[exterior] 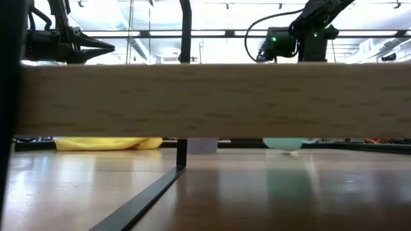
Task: Stack small to large cups/mugs on shelf
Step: Adjust the blue mug
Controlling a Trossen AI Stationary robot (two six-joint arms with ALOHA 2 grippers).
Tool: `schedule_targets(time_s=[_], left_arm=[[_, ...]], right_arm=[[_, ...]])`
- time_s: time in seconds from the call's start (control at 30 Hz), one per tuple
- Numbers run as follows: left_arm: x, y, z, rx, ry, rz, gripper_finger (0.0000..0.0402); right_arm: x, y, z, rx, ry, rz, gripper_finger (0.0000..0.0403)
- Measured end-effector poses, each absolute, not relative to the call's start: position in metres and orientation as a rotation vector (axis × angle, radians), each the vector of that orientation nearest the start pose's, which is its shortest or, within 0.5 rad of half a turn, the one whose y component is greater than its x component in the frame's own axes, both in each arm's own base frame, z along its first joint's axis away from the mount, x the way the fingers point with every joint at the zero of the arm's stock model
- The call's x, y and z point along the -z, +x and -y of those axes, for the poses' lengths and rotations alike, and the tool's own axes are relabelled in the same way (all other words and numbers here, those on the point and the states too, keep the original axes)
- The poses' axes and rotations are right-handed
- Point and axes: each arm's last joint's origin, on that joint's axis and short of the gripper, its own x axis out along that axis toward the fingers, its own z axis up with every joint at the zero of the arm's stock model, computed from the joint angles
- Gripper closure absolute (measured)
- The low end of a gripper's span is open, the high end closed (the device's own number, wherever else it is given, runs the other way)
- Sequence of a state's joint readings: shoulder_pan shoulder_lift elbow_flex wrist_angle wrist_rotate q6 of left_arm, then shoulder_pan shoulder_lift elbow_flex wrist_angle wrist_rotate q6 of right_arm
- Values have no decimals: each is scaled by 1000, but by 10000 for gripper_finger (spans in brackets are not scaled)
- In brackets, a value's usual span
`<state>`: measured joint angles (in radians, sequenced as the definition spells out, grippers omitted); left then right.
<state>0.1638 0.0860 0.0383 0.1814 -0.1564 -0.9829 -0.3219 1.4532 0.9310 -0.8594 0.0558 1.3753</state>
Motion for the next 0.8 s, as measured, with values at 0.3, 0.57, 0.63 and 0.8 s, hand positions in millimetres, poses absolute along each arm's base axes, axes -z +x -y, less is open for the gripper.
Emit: schedule_targets(time_s=[0.3, 0.57, 0.63, 0.8], left_arm=[[-187, 97, -23, -319, -962, 327, 381], [-187, 97, -24, -326, -962, 331, 389], [-187, 97, -24, -326, -962, 331, 387], [-187, 97, -24, -326, -962, 331, 380]], right_arm=[[-202, 247, 61, 1369, 1427, -710, 396], [-202, 249, 50, 1374, 1443, -696, 396], [-202, 249, 50, 1373, 1452, -700, 393], [-202, 249, 50, 1372, 1457, -708, 390]])
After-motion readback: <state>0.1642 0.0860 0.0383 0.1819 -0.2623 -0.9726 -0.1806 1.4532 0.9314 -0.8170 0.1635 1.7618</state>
